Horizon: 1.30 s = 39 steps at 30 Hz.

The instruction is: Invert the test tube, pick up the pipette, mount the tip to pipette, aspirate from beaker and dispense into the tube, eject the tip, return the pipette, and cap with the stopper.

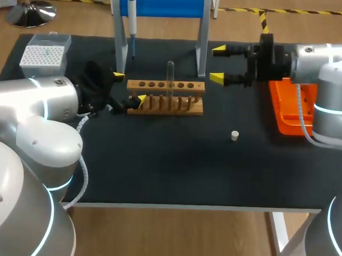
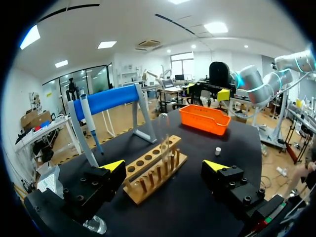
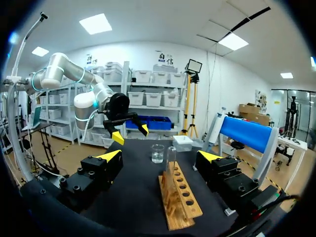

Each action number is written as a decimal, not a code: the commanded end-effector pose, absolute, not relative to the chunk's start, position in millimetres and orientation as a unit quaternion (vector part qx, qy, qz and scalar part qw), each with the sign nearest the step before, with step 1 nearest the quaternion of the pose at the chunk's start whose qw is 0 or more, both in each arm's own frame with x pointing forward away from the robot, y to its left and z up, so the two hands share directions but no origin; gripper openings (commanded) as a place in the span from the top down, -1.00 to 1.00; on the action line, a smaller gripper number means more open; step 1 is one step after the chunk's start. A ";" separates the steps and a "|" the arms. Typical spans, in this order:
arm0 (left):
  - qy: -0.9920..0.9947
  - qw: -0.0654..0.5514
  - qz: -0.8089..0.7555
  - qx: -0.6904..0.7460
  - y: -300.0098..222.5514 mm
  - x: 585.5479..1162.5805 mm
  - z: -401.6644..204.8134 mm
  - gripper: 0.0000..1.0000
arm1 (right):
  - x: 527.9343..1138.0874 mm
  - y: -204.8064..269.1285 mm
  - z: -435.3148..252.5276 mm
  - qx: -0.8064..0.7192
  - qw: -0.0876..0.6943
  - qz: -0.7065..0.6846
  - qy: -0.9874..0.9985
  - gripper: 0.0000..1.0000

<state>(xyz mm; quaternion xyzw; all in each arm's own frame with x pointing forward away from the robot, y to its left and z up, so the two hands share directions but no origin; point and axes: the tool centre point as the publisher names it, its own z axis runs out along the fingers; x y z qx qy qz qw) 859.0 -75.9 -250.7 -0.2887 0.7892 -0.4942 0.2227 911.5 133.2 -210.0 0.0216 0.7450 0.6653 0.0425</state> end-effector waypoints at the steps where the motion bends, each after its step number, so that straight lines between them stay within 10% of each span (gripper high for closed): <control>1: 0.788 0.222 -0.497 -0.287 -73.9 858.6 -251.8 -1.00 | 928.0 152.2 -222.6 -0.025 -0.022 0.680 0.733 -1.00; 39: 0.788 0.222 -0.497 -0.287 -73.9 858.6 -251.8 -1.00 | 947.5 231.0 -277.1 -0.013 -0.015 0.690 0.724 -1.00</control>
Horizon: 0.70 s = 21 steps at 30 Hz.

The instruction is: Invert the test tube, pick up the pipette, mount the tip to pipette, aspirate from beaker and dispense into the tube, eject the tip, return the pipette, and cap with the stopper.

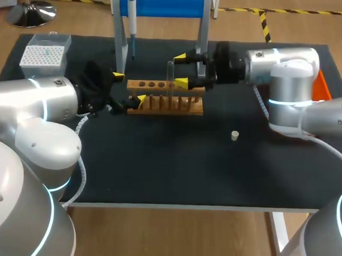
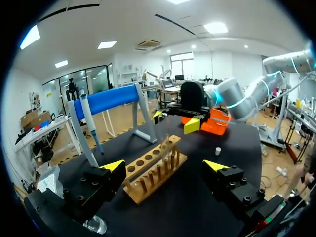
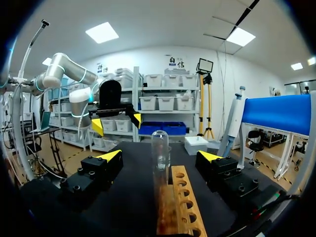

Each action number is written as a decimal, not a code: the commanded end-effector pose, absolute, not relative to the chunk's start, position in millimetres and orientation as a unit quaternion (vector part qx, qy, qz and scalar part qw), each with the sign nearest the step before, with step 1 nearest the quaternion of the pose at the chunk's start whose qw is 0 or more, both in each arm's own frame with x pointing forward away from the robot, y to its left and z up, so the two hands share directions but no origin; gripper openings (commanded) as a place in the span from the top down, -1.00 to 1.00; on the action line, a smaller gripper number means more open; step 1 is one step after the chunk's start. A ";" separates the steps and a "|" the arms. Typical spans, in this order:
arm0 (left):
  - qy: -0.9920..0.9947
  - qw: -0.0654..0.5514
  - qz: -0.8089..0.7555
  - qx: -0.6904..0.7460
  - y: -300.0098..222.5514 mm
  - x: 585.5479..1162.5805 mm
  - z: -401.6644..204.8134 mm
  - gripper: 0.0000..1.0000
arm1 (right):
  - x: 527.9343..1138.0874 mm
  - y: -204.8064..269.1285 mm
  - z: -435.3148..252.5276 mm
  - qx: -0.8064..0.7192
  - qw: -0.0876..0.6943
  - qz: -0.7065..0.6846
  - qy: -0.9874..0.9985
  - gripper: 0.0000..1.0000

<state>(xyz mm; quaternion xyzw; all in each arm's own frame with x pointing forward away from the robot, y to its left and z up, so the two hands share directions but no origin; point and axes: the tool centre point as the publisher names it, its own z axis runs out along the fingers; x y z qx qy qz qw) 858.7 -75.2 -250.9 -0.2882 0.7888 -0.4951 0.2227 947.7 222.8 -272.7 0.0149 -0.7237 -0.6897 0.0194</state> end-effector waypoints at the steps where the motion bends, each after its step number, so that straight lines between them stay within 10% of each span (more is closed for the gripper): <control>1: 0.788 0.222 -0.497 -0.287 -73.9 858.6 -251.8 -1.00 | 947.5 231.6 -277.7 0.013 0.014 -0.689 -0.724 -1.00; 21: 0.788 0.222 -0.497 -0.287 -73.9 858.6 -251.8 -1.00 | 954.1 251.5 -286.0 -0.001 0.006 -0.687 -0.727 -1.00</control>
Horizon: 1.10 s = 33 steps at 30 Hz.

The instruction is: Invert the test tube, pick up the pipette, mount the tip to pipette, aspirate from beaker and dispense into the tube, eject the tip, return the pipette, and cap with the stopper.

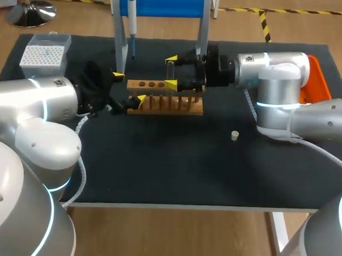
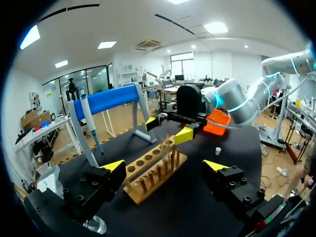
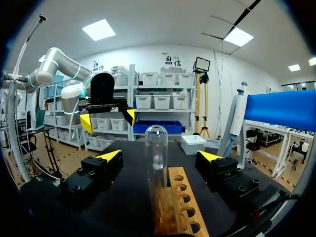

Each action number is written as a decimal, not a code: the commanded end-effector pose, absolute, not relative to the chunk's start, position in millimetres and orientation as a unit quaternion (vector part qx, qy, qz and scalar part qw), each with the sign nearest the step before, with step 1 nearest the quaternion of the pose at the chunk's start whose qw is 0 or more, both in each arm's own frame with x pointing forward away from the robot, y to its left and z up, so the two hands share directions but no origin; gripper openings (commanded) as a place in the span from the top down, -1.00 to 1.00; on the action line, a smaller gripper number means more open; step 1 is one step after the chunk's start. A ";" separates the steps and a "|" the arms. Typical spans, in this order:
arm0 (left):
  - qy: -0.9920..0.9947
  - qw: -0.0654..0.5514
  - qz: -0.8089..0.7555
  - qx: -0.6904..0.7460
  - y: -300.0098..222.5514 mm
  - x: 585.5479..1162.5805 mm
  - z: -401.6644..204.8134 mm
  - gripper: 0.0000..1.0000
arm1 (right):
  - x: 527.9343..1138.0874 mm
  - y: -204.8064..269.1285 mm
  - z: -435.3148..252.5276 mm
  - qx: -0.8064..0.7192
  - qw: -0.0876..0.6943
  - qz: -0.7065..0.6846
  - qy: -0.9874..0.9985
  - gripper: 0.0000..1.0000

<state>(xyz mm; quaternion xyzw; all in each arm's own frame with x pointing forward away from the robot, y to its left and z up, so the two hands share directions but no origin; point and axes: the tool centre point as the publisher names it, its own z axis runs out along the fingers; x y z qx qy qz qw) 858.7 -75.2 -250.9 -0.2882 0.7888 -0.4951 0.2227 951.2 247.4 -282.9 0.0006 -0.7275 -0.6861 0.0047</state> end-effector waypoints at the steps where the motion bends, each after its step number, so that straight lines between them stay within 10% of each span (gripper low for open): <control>1: 0.788 0.222 -0.497 -0.287 -73.9 858.6 -251.8 -1.00 | 954.4 251.9 -286.2 -0.002 0.007 -0.687 -0.726 -1.00; 26: 0.788 0.222 -0.497 -0.287 -73.9 858.6 -251.8 -1.00 | 959.6 253.8 -285.9 -0.009 0.011 -0.692 -0.722 0.99; 33: 0.788 0.222 -0.497 -0.287 -73.9 858.6 -251.8 -1.00 | 959.0 253.2 -283.5 -0.009 0.013 -0.693 -0.721 1.00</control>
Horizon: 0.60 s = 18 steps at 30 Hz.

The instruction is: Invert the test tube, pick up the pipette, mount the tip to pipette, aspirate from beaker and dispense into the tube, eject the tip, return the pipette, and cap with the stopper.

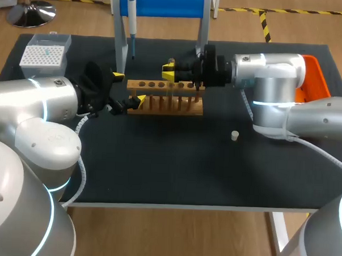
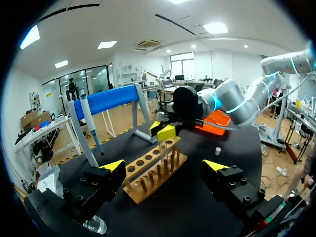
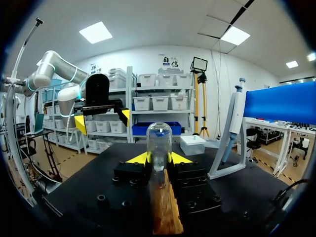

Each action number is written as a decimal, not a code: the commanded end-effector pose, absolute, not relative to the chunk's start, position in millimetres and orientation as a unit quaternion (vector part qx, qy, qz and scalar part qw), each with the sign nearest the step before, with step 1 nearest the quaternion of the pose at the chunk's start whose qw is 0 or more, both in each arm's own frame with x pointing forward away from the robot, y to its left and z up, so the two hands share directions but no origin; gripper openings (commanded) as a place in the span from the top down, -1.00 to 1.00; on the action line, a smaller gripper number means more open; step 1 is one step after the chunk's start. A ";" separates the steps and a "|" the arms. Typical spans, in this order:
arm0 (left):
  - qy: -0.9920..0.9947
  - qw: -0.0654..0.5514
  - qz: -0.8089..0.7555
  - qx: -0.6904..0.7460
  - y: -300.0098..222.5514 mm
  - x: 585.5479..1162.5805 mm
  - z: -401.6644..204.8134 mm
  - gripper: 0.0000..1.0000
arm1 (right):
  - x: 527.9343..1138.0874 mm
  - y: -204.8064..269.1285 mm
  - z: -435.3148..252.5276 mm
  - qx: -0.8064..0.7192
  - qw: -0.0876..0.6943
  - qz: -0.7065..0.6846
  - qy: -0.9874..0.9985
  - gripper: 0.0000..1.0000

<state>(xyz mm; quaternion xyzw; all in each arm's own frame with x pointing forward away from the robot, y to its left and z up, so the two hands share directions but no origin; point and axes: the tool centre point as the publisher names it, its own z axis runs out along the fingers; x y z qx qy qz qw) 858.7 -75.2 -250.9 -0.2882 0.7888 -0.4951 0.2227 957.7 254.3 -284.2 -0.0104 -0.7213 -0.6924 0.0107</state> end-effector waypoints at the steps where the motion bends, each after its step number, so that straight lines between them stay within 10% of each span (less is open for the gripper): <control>1: 0.788 0.222 -0.497 -0.287 -73.9 858.6 -251.8 -1.00 | 958.6 253.1 -282.7 -0.009 0.013 -0.693 -0.721 1.00; 18: 0.788 0.222 -0.497 -0.287 -73.9 858.6 -251.8 -1.00 | 956.0 253.1 -267.8 -0.004 0.008 -0.687 -0.726 1.00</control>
